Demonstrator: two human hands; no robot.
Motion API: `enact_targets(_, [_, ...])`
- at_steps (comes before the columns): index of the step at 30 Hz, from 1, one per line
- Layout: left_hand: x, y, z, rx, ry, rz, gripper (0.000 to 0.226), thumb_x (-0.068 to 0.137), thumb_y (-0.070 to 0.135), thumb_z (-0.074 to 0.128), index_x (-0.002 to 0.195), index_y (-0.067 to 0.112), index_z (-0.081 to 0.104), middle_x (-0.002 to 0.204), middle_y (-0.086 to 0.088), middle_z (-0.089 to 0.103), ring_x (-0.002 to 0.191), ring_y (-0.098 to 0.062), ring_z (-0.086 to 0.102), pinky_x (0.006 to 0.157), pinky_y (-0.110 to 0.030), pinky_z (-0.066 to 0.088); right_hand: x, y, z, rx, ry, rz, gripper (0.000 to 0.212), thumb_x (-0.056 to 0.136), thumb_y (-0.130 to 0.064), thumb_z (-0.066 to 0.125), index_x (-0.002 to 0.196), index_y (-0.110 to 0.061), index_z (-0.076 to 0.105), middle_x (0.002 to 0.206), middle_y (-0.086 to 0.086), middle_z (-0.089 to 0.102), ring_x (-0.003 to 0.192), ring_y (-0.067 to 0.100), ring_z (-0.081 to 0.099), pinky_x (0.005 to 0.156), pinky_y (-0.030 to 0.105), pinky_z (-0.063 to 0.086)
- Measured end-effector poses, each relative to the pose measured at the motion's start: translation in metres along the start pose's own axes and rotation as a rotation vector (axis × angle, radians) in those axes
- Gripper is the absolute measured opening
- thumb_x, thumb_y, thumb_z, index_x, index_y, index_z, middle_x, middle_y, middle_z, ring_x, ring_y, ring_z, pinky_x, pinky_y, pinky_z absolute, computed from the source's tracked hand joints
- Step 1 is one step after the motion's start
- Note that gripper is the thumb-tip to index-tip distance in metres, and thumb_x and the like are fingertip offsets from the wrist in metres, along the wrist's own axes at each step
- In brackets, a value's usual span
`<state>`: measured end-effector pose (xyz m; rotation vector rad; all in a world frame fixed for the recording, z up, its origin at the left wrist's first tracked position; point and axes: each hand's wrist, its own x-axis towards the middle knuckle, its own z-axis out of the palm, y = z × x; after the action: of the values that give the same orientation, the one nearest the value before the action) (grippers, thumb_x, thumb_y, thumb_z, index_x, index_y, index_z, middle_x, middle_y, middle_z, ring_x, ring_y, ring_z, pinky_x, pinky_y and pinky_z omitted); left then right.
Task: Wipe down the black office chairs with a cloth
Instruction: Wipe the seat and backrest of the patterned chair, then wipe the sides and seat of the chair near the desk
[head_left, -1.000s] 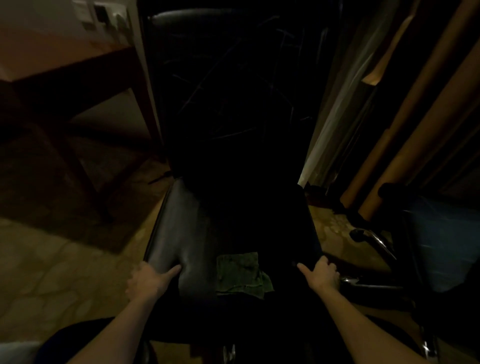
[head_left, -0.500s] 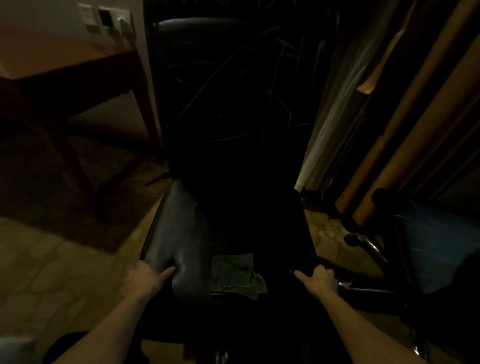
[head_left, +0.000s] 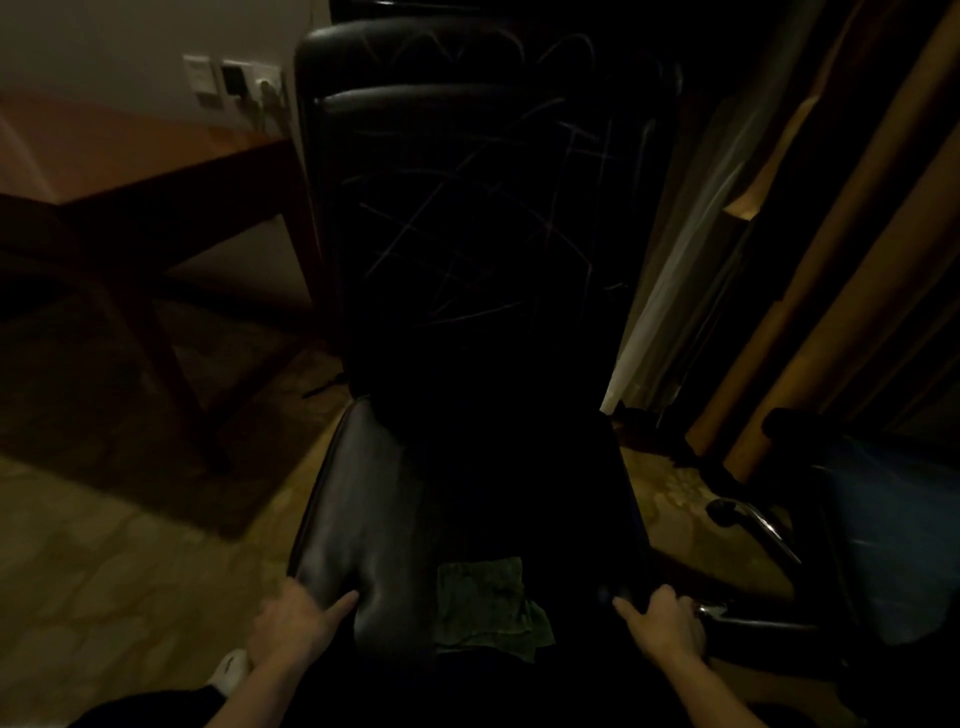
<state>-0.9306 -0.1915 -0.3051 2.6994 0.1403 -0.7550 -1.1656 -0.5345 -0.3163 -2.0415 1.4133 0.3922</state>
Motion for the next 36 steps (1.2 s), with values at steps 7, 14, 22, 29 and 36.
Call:
enact_targets(7, [-0.023,-0.020,-0.002,-0.019,-0.045,-0.008,0.089,0.069,0.068,0.071,0.130,0.010,0.045,0.129,-0.010,0.054,0.114,-0.026,0.056,0.092,-0.034,0.049,-0.021,0.019,0.003,-0.110,-0.061,0.051,0.061,0.093,-0.055,0.050,0.132,-0.009,0.041,0.140,0.015,0.039,0.127,0.032,0.043,0.099,0.034,0.038])
enact_targets(14, [-0.044,-0.032,-0.007,0.101,-0.125,0.109,0.099,0.054,0.081,0.067,0.131,0.020,0.053,0.125,0.002,0.059,0.110,-0.015,0.059,0.091,-0.029,0.048,-0.036,0.039,-0.017,-0.146,-0.161,0.062,0.068,0.087,-0.055,0.059,0.138,-0.014,0.041,0.139,0.006,0.045,0.128,0.023,0.047,0.101,0.030,0.040])
enact_targets(22, [-0.090,0.051,0.034,0.258,0.036,0.692,0.054,0.091,0.052,0.051,0.139,0.027,0.044,0.134,0.002,0.047,0.125,-0.018,0.047,0.099,-0.031,0.043,-0.092,-0.060,0.006,-0.234,-0.082,-0.550,0.052,0.093,-0.047,0.056,0.136,-0.020,0.046,0.130,0.002,0.040,0.124,0.020,0.041,0.101,0.029,0.041])
enact_targets(29, [-0.092,0.079,0.068,0.369,-0.181,0.644,0.033,0.088,0.026,0.057,0.120,0.019,0.054,0.127,-0.005,0.050,0.119,-0.024,0.051,0.098,-0.035,0.046,-0.106,-0.094,0.044,-0.471,-0.118,-0.457,0.049,0.092,-0.031,0.063,0.134,-0.016,0.042,0.136,0.009,0.041,0.124,0.026,0.044,0.100,0.037,0.043])
enact_targets(36, [-0.082,0.092,0.036,0.054,-0.219,0.635,0.016,0.080,0.024,0.058,0.075,0.032,0.046,0.089,0.008,0.058,0.097,-0.016,0.062,0.079,-0.024,0.046,-0.108,-0.127,0.031,-0.273,-0.059,-0.529,0.021,0.089,-0.018,0.063,0.100,-0.020,0.044,0.121,0.007,0.053,0.109,0.023,0.056,0.089,0.032,0.046])
